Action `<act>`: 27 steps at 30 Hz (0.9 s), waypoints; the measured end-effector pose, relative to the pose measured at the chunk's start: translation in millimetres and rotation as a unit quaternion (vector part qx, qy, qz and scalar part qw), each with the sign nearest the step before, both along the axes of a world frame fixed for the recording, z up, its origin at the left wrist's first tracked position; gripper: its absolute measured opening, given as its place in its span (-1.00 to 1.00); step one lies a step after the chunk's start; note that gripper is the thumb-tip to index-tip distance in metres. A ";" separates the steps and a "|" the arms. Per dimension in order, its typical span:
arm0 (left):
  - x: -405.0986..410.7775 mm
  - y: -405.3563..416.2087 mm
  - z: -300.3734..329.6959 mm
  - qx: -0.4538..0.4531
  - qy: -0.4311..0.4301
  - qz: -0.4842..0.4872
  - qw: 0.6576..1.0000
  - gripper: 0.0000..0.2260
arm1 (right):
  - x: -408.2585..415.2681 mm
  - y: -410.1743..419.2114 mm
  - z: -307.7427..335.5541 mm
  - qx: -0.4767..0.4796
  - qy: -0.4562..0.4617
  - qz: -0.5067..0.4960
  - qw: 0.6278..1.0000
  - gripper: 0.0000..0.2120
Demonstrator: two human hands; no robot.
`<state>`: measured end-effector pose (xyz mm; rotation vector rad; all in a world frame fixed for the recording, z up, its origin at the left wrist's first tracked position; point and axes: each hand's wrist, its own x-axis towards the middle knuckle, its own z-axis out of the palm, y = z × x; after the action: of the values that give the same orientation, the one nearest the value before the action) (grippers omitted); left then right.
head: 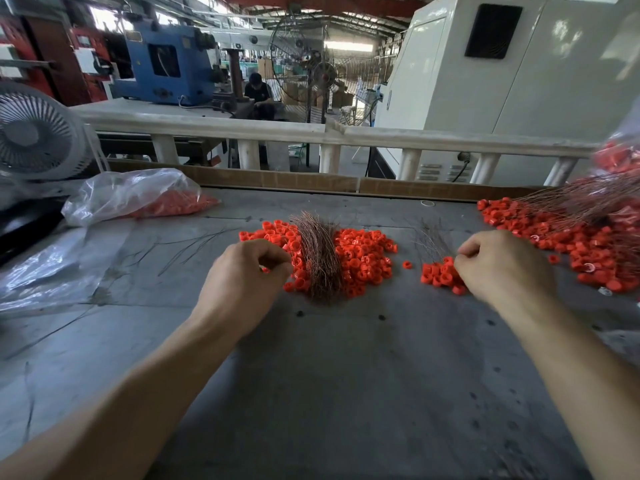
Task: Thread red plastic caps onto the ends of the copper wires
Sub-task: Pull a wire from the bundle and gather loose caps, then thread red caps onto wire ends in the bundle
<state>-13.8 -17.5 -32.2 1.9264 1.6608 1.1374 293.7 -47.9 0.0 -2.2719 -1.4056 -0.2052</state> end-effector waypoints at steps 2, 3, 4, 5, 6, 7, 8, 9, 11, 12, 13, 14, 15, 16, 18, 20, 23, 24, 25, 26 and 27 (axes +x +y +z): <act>-0.7 -0.7 -0.8 -0.004 0.021 -0.006 1.000 -0.96 | -1.1 -0.7 0.4 -0.012 -0.020 0.003 1.000 -0.92; -1.2 -1.2 -0.7 -0.006 0.024 -0.006 1.000 -0.96 | -1.7 -0.4 0.0 0.001 -0.036 0.008 0.999 -0.89; -1.7 -1.5 -0.7 -0.006 0.029 -0.003 1.000 -0.96 | -3.2 -0.1 -1.0 0.026 -0.051 0.020 0.998 -0.86; -1.9 -1.9 -0.6 -0.007 0.035 0.000 0.999 -0.96 | -6.2 0.0 -1.8 0.058 -0.061 0.038 0.996 -0.85; -2.1 -2.2 -0.6 -0.007 0.044 0.000 0.999 -0.96 | -10.5 0.3 -2.2 0.085 -0.066 0.064 0.992 -0.86; -2.3 -2.5 -0.6 -0.007 0.053 0.001 0.999 -0.96 | -15.9 1.3 -2.9 0.098 -0.069 0.095 0.988 -0.87; -2.3 -2.8 -0.8 -0.007 0.062 0.001 0.998 -0.96 | -21.0 3.0 -4.7 0.095 -0.076 0.125 0.985 -0.86; -2.4 -2.9 -1.0 -0.005 0.071 0.003 0.997 -0.96 | -26.4 5.1 -6.8 0.078 -0.093 0.148 0.981 -0.84; -2.8 -2.7 -2.2 -0.002 0.082 0.007 0.997 -0.96 | -36.6 9.6 -12.3 0.014 -0.145 0.154 0.977 -0.81; -2.5 -2.6 -2.8 -0.001 0.085 0.009 0.996 -0.96 | -40.1 11.1 -14.5 -0.016 -0.166 0.145 0.975 -0.80; -2.1 -2.4 -3.3 -0.002 0.088 0.009 0.996 -0.96 | -42.5 12.2 -15.8 -0.039 -0.179 0.137 0.973 -0.80; -1.9 -2.3 -3.7 -0.004 0.092 0.009 0.996 -0.95 | -44.3 12.8 -16.9 -0.052 -0.186 0.135 0.972 -0.79; -1.7 -2.3 -3.8 -0.008 0.097 0.008 0.995 -0.94 | -45.9 13.4 -18.0 -0.055 -0.188 0.137 0.971 -0.78; -1.5 -2.3 -3.8 -0.011 0.101 0.007 0.995 -0.92 | -47.1 14.2 -19.3 -0.051 -0.183 0.144 0.971 -0.77; -0.8 -2.3 -3.7 -0.015 0.103 0.003 0.995 -0.91 | -51.2 14.7 -21.1 -0.030 -0.148 0.172 0.973 -0.74; -0.3 -2.4 -3.1 -0.017 0.102 0.000 0.995 -0.94 | -56.0 12.6 -22.3 0.000 -0.100 0.208 0.973 -0.76; -0.1 -2.9 -2.3 -0.020 0.106 -0.005 0.994 -0.97 | -60.4 8.2 -22.9 0.036 -0.062 0.245 0.967 -0.80; -0.2 -3.3 -1.7 -0.020 0.107 -0.006 0.994 -0.98 | -61.3 7.0 -21.8 0.053 -0.061 0.255 0.964 -0.81; -0.1 -4.4 -1.0 -0.023 0.108 -0.008 0.994 -0.98 | -62.4 5.9 -20.2 0.073 -0.055 0.270 0.959 -0.82; 0.2 -5.4 -0.1 -0.028 0.109 -0.010 0.994 -0.98 | -64.0 4.6 -18.3 0.094 -0.043 0.293 0.951 -0.83; 0.5 -6.3 0.9 -0.032 0.112 -0.012 0.993 -0.96 | -66.6 3.0 -16.1 0.111 -0.027 0.322 0.940 -0.84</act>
<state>-13.3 -23.8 -31.3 2.0901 1.7575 0.8738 227.1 -44.9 -16.0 -1.5357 -1.9576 -0.1970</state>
